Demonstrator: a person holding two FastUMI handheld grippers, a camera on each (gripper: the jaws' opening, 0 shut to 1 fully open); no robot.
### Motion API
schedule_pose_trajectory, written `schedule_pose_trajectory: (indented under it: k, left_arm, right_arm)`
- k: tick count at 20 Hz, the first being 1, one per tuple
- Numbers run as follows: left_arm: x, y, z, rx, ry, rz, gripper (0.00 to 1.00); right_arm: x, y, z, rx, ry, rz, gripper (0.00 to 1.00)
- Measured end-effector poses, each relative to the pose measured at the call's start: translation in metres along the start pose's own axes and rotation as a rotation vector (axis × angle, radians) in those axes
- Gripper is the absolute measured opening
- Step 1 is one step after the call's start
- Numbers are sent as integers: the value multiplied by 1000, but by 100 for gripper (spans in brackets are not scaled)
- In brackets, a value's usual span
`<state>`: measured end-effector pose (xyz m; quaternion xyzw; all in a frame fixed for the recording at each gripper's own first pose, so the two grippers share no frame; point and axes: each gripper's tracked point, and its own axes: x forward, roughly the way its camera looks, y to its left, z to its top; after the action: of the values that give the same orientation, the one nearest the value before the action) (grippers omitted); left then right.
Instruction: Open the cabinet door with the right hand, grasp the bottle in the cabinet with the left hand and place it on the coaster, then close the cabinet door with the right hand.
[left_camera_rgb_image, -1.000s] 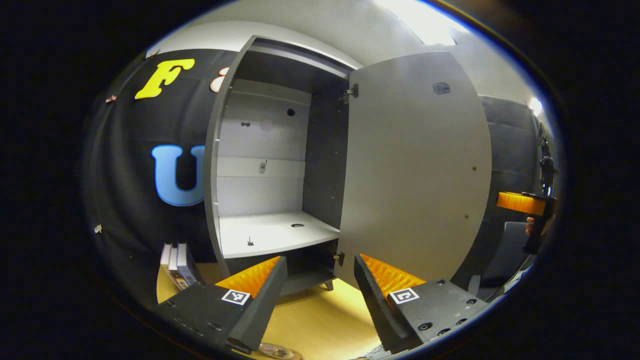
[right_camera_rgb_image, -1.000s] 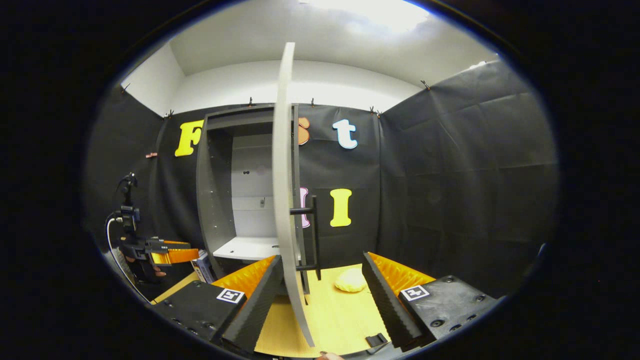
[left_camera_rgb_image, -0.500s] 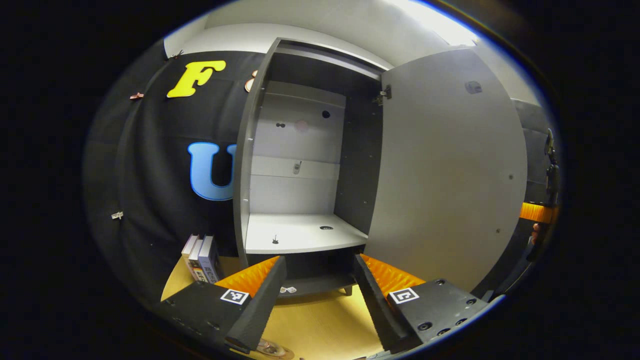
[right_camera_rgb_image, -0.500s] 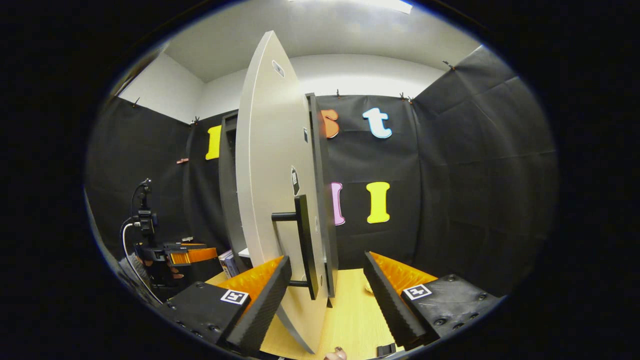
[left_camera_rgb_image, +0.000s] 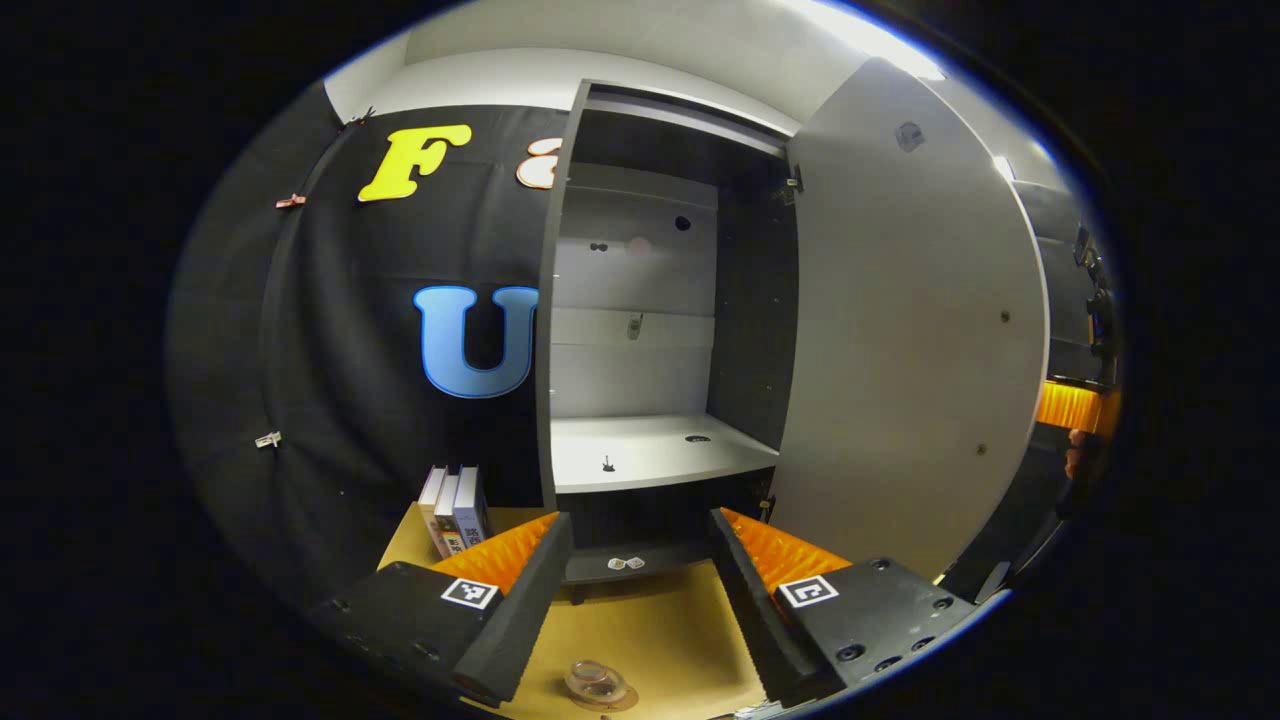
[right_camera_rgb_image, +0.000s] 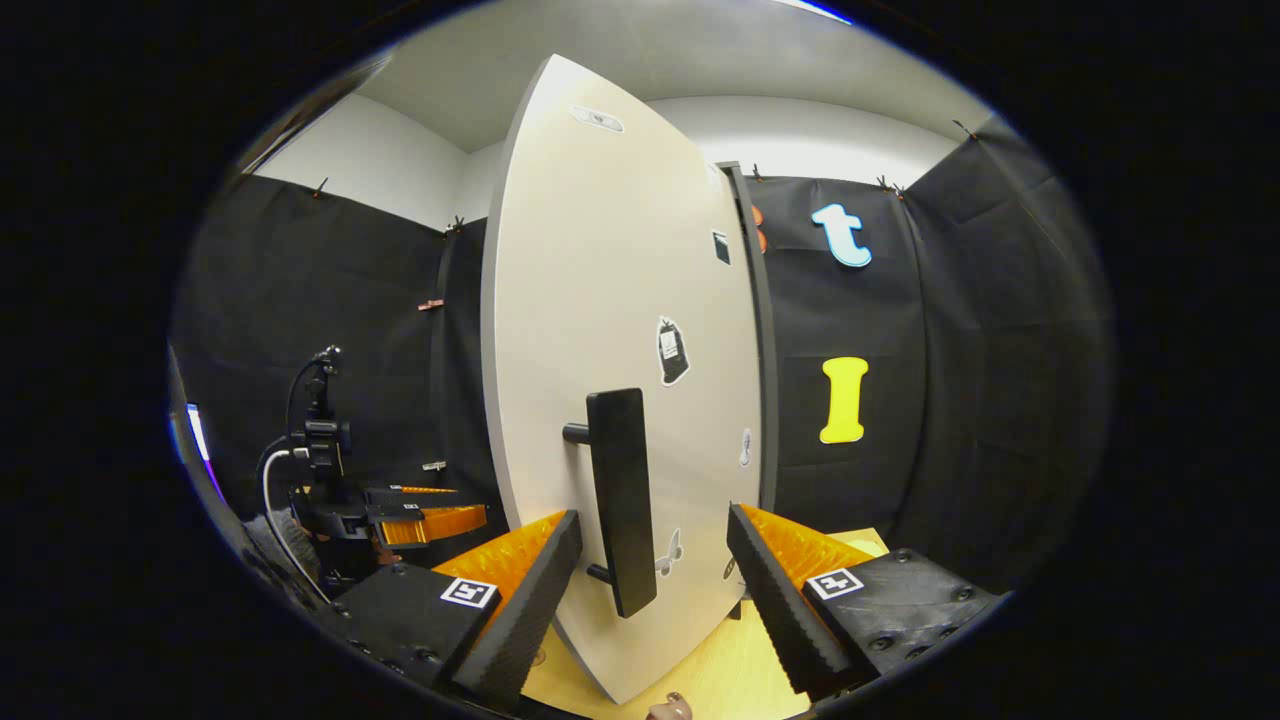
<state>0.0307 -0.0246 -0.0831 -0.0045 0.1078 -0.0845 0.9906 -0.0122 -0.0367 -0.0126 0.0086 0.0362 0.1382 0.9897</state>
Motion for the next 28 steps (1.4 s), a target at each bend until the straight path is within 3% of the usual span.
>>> schedule_pose_trajectory:
  k: [4, 6, 10, 12, 15, 20, 24, 28]
  left_arm:
    - [-17, 32, 1, 24, -7, 57, 87]
    - [-26, 45, 1, 10, -8, 79, 87]
    - [-41, 70, 3, -5, -5, 129, 87]
    - [-42, 68, 3, -10, 7, 114, 87]
    - [-41, 60, 9, -2, 2, 97, 87]
    - [-24, 20, 15, -86, -20, 52, 86]
    - [-9, 5, 26, -76, -52, 68, 87]
    - [2, -6, 32, -62, -67, 78, 87]
  right_arm:
    - [31, 36, -10, 61, 9, 47, 97]
    - [50, 62, -11, 93, -4, 113, 97]
    - [50, 86, -4, 88, -35, 143, 97]
    - [49, 72, -6, 69, -42, 105, 97]
    - [60, 25, -11, 5, -43, -33, 97]
    - [68, -30, -22, -96, -34, -227, 98]
    - [72, -33, -21, -136, -70, -233, 98]
    - [78, -30, -20, -116, -73, -192, 98]
